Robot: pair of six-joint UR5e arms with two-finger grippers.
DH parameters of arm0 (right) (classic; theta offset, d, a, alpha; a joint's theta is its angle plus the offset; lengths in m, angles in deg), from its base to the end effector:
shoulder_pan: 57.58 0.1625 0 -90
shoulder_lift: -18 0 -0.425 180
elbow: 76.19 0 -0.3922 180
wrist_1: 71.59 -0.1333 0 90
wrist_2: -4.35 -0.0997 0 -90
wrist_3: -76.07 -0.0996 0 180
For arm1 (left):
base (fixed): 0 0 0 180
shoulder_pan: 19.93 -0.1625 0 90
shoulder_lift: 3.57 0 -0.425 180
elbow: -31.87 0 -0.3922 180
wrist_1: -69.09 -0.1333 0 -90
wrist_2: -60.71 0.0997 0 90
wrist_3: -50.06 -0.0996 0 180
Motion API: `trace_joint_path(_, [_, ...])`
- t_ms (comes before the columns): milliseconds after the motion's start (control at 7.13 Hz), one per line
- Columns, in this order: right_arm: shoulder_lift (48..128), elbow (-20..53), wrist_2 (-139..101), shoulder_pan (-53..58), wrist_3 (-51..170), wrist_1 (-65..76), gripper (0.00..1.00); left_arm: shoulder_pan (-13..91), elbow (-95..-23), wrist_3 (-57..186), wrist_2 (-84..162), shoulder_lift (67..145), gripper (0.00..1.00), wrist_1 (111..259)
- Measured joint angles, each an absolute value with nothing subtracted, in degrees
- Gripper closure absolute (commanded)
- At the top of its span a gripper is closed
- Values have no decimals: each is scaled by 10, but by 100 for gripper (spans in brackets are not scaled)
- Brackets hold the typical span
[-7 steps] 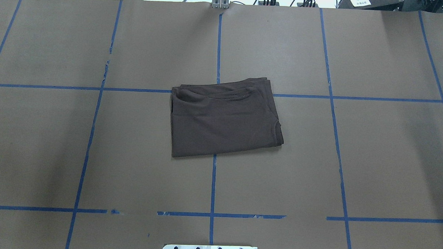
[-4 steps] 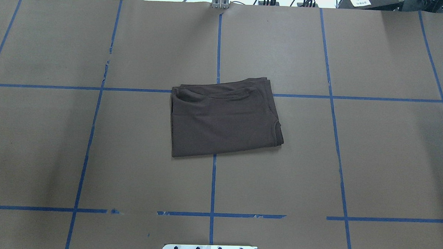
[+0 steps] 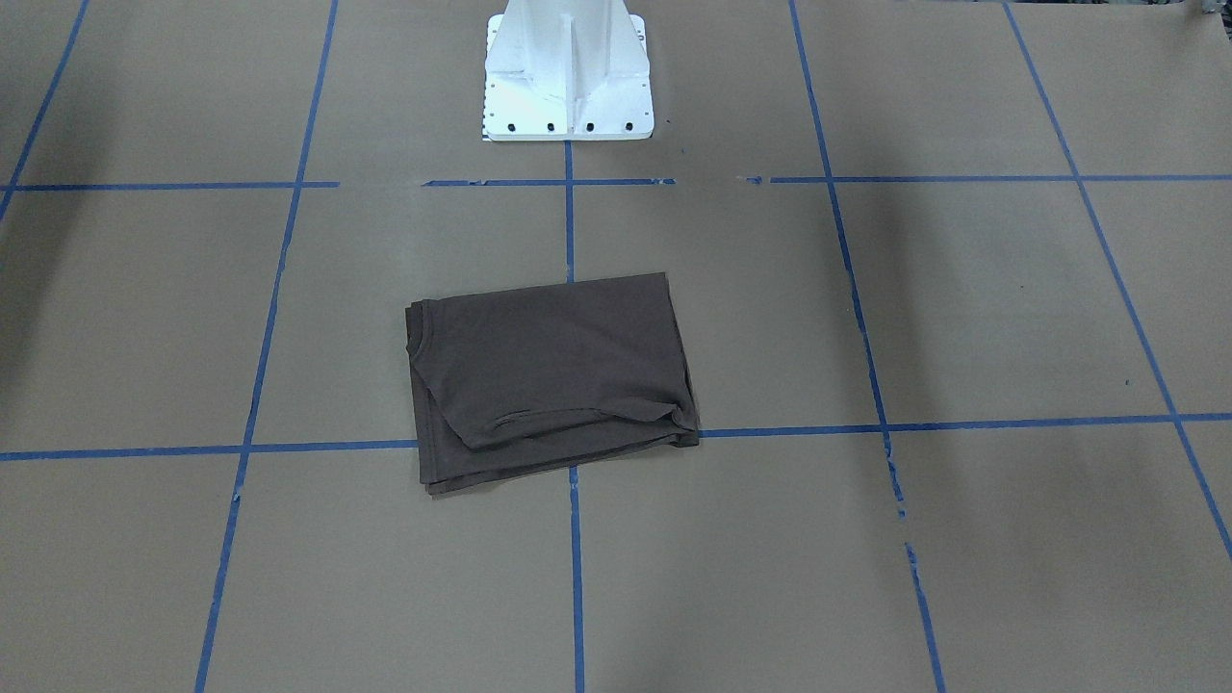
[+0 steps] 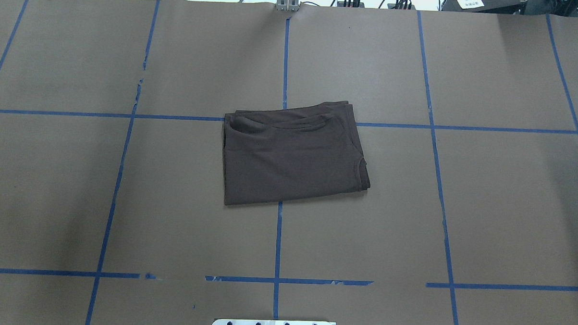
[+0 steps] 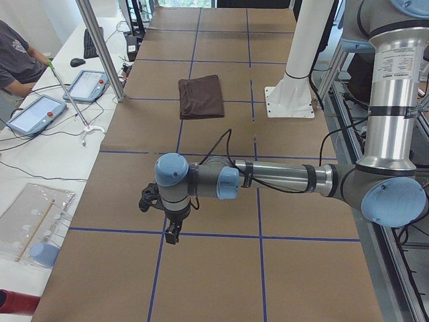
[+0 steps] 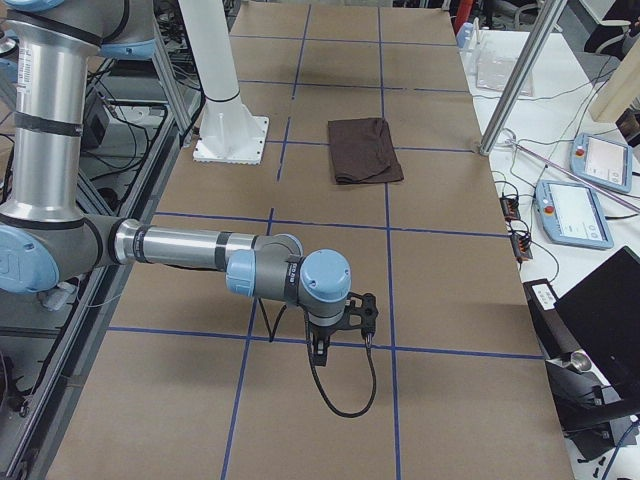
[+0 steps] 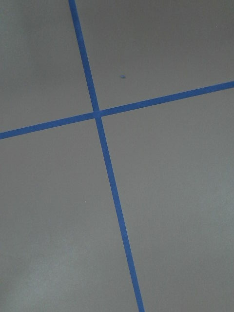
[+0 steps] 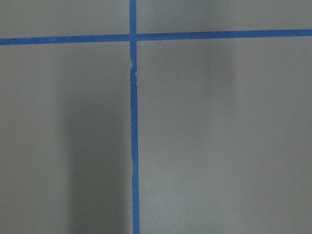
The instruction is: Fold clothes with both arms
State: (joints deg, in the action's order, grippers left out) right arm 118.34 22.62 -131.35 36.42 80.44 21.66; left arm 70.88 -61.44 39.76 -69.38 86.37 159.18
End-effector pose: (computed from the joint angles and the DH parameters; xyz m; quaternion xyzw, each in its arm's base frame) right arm 0.0904 -0.4040 0.6687 -0.0100 -0.3898 0.0132 0.9208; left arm -0.0762 -0.4941 0.6355 0.0604 0.3384 0.0876 0.9350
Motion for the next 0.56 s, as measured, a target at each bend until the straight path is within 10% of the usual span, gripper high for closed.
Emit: trace_joint_path(561, [1176, 225, -1310, 363, 800, 217, 0, 708, -619, 466, -694, 863, 0, 1592])
